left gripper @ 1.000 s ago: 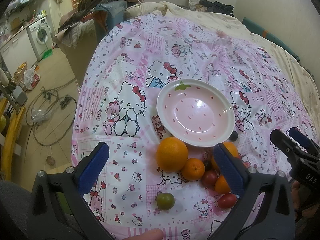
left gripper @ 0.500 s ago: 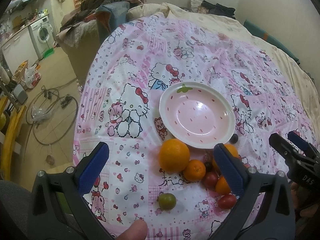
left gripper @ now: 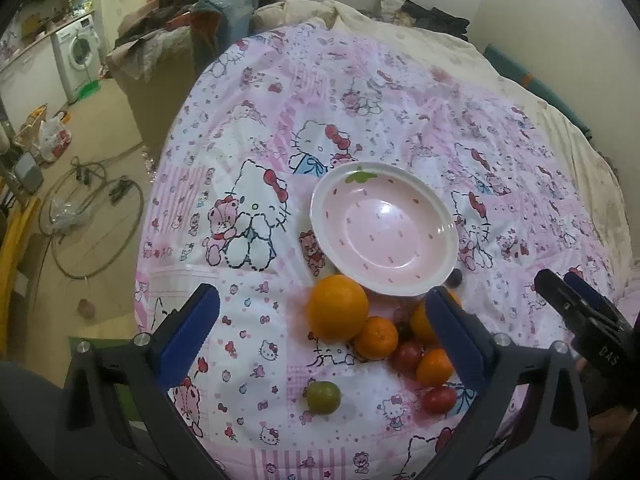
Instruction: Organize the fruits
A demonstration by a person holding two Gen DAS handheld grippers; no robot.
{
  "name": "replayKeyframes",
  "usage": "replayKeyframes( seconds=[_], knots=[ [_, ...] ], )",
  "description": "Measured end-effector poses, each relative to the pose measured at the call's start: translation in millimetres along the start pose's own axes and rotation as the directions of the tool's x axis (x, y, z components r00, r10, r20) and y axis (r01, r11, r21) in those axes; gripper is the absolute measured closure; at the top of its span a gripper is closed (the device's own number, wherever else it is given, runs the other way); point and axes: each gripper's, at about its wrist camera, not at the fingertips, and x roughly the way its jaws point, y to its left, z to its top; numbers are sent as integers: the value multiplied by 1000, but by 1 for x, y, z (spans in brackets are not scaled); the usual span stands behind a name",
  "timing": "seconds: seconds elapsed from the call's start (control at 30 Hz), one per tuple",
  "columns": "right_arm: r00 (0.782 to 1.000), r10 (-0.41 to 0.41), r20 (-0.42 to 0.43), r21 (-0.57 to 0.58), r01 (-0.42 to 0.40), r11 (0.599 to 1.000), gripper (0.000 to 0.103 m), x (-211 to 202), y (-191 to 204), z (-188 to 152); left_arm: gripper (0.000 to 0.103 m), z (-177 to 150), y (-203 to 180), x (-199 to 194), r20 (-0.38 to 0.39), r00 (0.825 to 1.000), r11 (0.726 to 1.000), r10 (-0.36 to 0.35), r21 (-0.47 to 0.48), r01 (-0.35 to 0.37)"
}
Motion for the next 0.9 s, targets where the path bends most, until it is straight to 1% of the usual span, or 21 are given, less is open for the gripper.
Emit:
replayKeyframes(
  seconds=[0.1,0.13,0.17,0.2,0.27,0.33,0.4,0.47,0.53,0.67,0.7,0.8,0.87,0.9],
  knots=[
    [1000,4,-30,20,-3,1000,0,2,-7,4,1,5,-1,1,-6,1000,1000,-11,21,11],
    [999,9,-48,25,-8,1000,0,3,-9,7,1,7,-1,3,-15,1000,1000,7,29,-6],
    [998,17,-68,30,-15,999,0,6,-11,10,2,9,-2,6,-31,999,999,29,35,-28],
    [996,26,-80,35,-23,999,0,7,-13,13,1,13,-1,11,-54,998,999,31,37,-29],
    [994,36,-101,51,-31,998,0,11,-19,18,1,16,0,20,-103,995,1000,10,27,-7],
    [993,39,-113,71,-31,997,0,16,-25,21,1,17,0,33,-157,988,1000,9,25,-5],
    [992,37,-124,91,-26,996,0,20,-29,21,2,16,-6,50,-222,975,999,1,42,9],
    [990,41,-135,106,-26,994,0,25,-32,19,6,13,-10,65,-275,961,999,-7,43,19],
    [988,47,-147,118,-29,993,0,28,-34,16,12,10,-10,83,-327,945,999,-11,28,21],
    [987,47,-157,147,-24,989,0,31,-41,13,19,4,-6,117,-423,906,1000,-17,-18,11],
    [986,47,-157,152,-23,988,0,31,-42,13,21,2,-6,123,-438,899,1000,-21,-23,12],
    [986,47,-163,171,-19,985,0,34,-47,13,21,-4,-7,135,-469,883,999,-28,-33,14],
    [984,50,-171,184,-18,983,0,37,-50,13,27,-8,-9,142,-493,869,999,-42,-45,23],
    [983,52,-174,188,-19,982,0,38,-51,13,32,-8,-10,144,-500,865,999,-42,-43,23]
  ],
)
